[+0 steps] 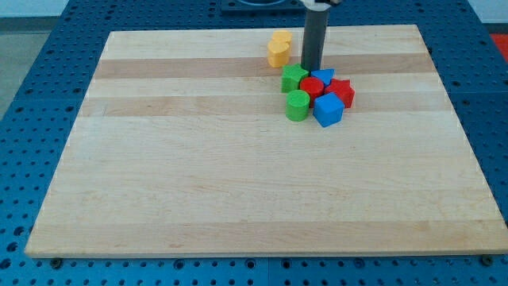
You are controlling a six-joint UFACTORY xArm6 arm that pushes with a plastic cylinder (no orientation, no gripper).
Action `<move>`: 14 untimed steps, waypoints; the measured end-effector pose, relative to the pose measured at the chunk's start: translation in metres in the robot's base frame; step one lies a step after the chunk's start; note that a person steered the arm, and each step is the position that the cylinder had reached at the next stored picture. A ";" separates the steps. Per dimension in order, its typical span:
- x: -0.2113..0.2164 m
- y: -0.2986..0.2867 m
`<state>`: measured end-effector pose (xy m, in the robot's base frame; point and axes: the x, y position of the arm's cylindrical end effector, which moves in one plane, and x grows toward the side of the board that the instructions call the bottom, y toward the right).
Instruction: Place the green star at the left side of the green circle
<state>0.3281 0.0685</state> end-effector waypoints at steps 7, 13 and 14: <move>0.034 -0.040; 0.024 -0.065; 0.033 -0.066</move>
<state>0.3610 0.0025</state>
